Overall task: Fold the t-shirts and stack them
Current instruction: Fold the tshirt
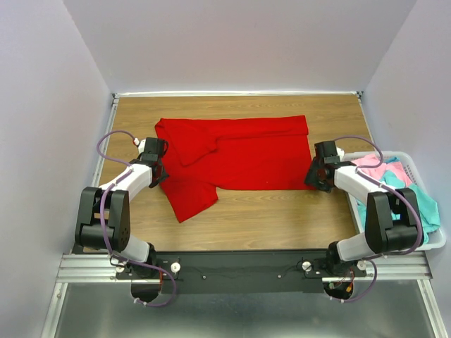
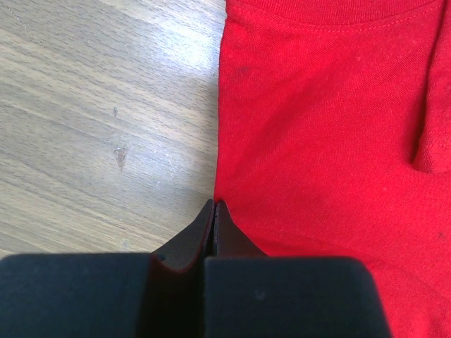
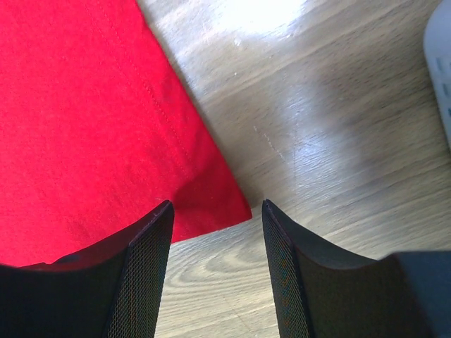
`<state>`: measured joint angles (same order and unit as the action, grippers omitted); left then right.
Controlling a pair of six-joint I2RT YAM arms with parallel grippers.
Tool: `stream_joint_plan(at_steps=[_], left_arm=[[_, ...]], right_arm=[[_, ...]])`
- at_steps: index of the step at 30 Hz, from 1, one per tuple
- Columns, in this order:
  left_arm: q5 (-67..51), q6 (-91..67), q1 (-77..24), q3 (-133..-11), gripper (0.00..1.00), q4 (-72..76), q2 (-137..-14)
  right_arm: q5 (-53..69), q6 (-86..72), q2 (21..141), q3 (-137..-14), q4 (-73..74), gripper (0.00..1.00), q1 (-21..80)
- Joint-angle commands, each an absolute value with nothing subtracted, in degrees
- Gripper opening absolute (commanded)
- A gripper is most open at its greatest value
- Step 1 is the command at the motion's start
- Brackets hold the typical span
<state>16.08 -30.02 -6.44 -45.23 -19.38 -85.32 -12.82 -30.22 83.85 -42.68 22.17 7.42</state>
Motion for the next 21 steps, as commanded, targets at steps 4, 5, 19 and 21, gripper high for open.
stream_joint_plan(at_steps=[4,5,19,21], left_arm=[[17.75,-29.35,-6.06,-45.44,0.00,-18.90,-84.55],[17.75,-29.27,-6.06,-45.44,0.00,-18.98,-84.55],[17.40,-29.27,-6.06,-45.18,0.00,-18.98,-84.38],[17.14,-29.36,-6.06,-45.26,0.00,-18.90,-84.37]], right_arm=[[-12.75,-31.38,82.70,-42.01,20.57,0.59,6.07],[-12.40,-31.64,83.14,-41.84,20.48,0.59,5.98],[-8.79,-31.91,83.23,-38.59,19.34,0.41,4.83],[-8.70,-31.82,82.97,-38.23,19.34,0.33,4.92]])
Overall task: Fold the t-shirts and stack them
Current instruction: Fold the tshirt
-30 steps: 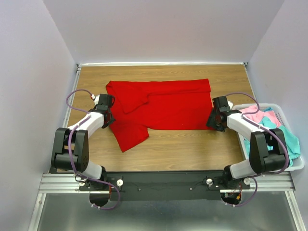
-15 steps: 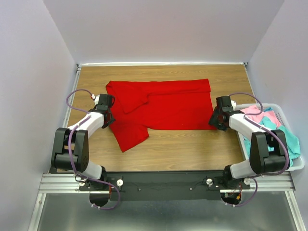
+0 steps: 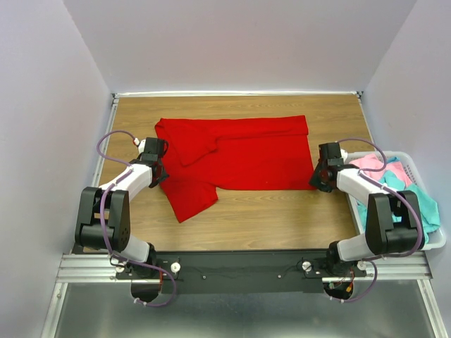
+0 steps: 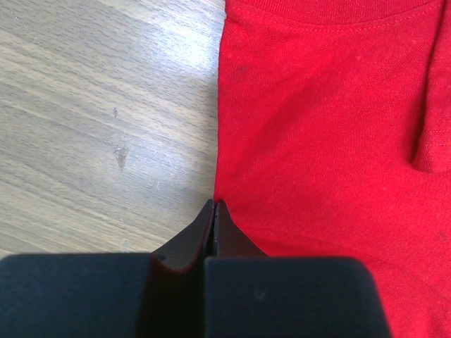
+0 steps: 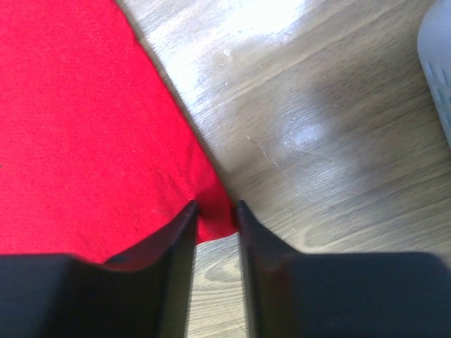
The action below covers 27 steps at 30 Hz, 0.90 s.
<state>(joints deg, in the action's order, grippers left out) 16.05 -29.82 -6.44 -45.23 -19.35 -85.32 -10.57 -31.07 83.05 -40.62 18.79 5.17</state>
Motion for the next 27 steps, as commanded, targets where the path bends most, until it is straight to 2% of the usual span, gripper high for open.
stream_joint_plan(at_steps=[1,4,5,13,27], left_arm=[[16.96,-29.36,-6.06,-45.35,0.00,-18.81,-84.29],[16.61,-29.35,-6.06,-45.26,0.00,-18.63,-84.20],[16.44,-29.36,-6.06,-45.18,0.00,-18.63,-84.11],[14.50,-29.27,-5.89,-47.28,0.00,-19.60,-83.93],[11.69,-27.77,-4.57,-63.96,0.00,-23.11,-93.94]], right_arm=[[-8.79,-31.82,82.97,-38.15,19.25,0.29,4.92],[-9.05,-31.55,82.27,-38.32,19.69,0.10,4.83],[-9.23,-31.29,82.00,-38.49,19.86,0.01,4.92],[-8.88,-28.57,80.42,-43.32,23.29,0.01,4.83],[-7.73,-26.54,95.87,-64.58,24.35,0.01,4.92]])
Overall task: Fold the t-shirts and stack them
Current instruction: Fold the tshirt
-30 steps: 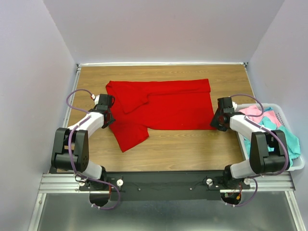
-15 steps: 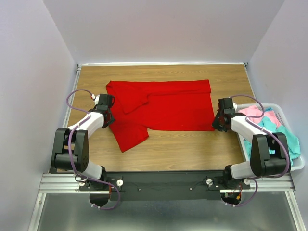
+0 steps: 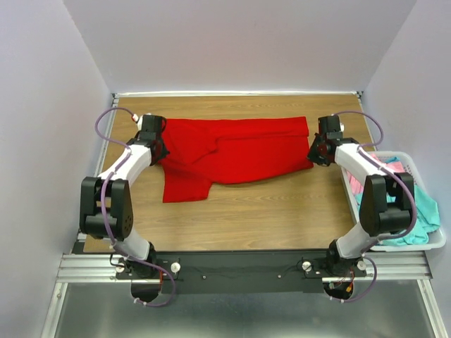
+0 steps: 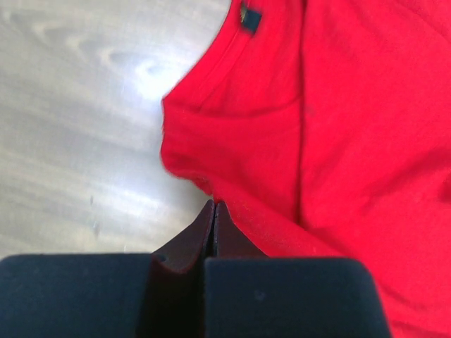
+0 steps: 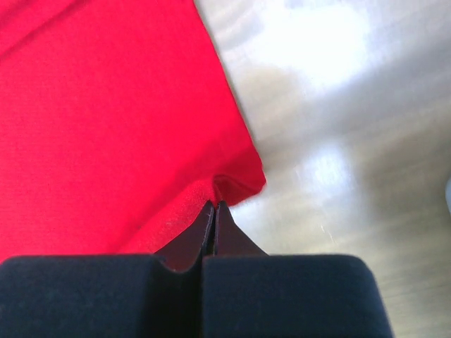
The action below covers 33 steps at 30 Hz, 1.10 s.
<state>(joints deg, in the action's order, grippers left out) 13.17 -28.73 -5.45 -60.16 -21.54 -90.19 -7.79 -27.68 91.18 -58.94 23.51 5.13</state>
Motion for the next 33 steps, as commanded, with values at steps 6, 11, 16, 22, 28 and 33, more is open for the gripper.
stream_joint_plan(at_steps=[6,11,16,22,28,33], left_arm=[[10.99,-27.77,-3.78,-72.23,0.00,-24.52,-98.87],[10.90,-27.42,-2.38,-76.63,0.00,-25.22,-102.56],[10.28,-27.42,-1.15,-78.66,0.00,-24.96,-105.11],[9.67,-26.98,-0.88,-80.68,0.00,-24.70,-108.45],[9.49,-27.16,-0.70,-80.16,0.00,-24.00,-108.64],[9.49,-27.60,-0.53,-79.28,0.00,-23.38,-107.84]], right_arm=[[-9.76,-26.10,102.12,-71.53,24.35,0.01,4.40],[-8.09,-26.37,105.90,-76.02,24.35,0.01,3.17],[-7.74,-26.37,108.89,-78.66,24.35,0.01,1.23],[-7.56,-26.28,112.23,-80.77,24.26,0.01,0.35],[-4.84,-25.67,113.03,-82.35,24.08,0.01,0.44],[-3.16,-24.96,113.12,-83.67,23.99,0.01,0.44]])
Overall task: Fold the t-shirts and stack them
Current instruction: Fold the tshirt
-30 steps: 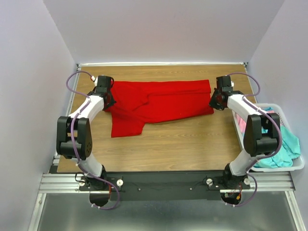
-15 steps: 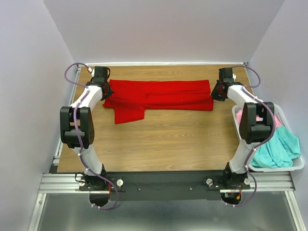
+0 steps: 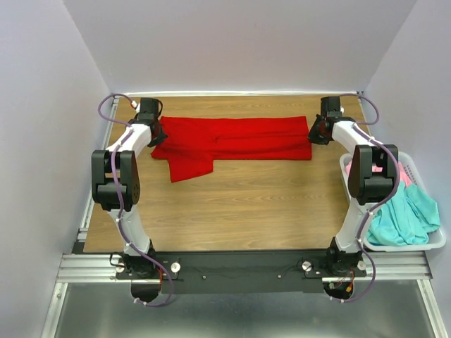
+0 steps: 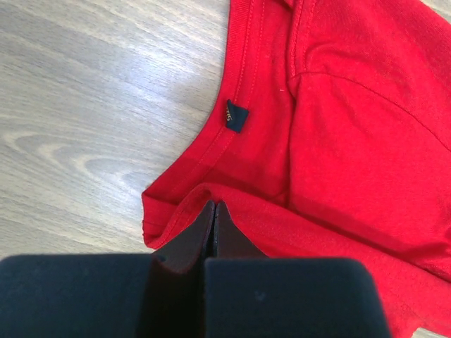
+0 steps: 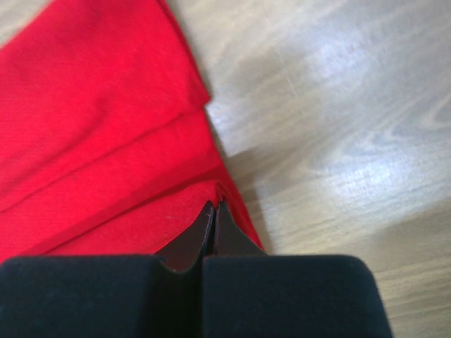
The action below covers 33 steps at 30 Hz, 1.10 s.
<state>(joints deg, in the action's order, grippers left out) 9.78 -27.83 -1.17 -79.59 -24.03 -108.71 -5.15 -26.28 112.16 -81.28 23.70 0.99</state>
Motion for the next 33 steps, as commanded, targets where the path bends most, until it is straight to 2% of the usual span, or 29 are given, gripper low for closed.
stream_joint_plan(at_steps=[1,14,20,26,29,30,32,33], left_arm=[[9.67,-27.68,-0.53,-79.02,0.00,-23.29,-107.49],[8.53,-29.35,-0.53,-77.43,0.00,-20.83,-108.72],[8.00,-29.79,-0.53,-76.73,0.00,-18.99,-109.16],[8.17,-29.36,-0.53,-76.38,0.04,-18.20,-108.02],[8.44,-29.09,-0.53,-76.55,0.04,-17.93,-107.49],[8.35,-28.92,-0.53,-76.73,0.04,-18.02,-107.49],[8.09,-28.48,-0.53,-77.43,0.04,-18.19,-107.93],[7.56,-27.95,-0.53,-77.87,0.04,-18.11,-108.02]], right_arm=[[-2.99,-25.05,113.03,-83.93,23.99,0.01,0.35],[-3.08,-25.05,118.03,-86.05,22.77,0.01,0.44],[-3.43,-24.87,119.27,-85.87,21.88,0.04,0.44],[-2.90,-23.91,118.22,-85.52,21.80,0.16,0.44],[-1.76,-23.12,116.37,-84.90,21.80,0.25,0.53],[-1.67,-22.94,115.76,-84.73,21.80,0.32,0.44],[-1.32,-22.85,114.00,-83.85,21.80,0.34,0.53],[-1.41,-22.59,113.47,-83.41,21.80,0.41,0.44]])
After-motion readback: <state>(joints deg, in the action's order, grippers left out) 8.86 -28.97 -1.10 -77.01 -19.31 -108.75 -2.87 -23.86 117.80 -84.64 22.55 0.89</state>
